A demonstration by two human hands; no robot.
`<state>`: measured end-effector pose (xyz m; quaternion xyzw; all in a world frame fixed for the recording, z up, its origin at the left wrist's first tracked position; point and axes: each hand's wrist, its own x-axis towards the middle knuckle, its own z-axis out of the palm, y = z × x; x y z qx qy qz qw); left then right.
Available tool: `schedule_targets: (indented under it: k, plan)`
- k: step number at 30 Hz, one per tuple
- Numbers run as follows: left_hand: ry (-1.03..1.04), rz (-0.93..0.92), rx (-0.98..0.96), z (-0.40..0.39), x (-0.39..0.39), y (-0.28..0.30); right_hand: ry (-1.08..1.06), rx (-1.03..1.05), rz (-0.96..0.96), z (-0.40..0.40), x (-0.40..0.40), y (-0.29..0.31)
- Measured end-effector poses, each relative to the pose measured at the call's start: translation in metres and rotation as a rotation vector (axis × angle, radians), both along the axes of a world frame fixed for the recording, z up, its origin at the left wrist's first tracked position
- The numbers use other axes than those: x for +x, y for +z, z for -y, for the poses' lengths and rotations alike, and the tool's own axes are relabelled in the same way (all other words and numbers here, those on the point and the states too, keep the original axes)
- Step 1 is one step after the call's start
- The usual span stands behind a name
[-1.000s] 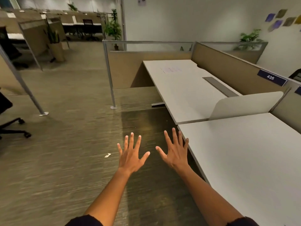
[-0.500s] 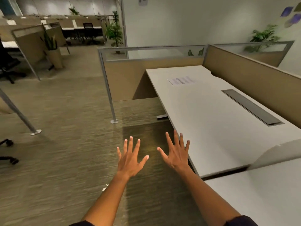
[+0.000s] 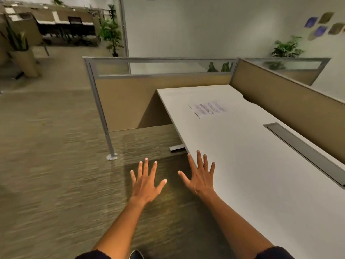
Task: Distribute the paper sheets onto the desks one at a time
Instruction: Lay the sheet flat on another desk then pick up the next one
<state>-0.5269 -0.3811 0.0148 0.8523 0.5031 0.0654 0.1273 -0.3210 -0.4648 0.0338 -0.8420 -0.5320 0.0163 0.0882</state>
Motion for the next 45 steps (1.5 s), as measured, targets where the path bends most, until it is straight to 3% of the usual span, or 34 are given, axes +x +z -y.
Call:
schedule_targets:
  k: [11, 16, 27, 45]
  plan:
    - [-0.173, -0.042, 0.030, -0.236, 0.064, 0.021, -0.177, 0.033, -0.046, -0.196, 0.036, 0.006]
    - [-0.226, -0.052, 0.020, -0.292, 0.100, 0.011, -0.229, 0.002, -0.040, -0.248, 0.066, -0.007]
    - [-0.299, -0.100, -0.031, -0.431, 0.233, -0.005, -0.400, 0.016, -0.131, -0.389, 0.209, -0.022]
    - [-0.686, -0.121, -0.067, -0.528, 0.439, -0.026, -0.701, -0.065, -0.302, -0.416, 0.324, -0.058]
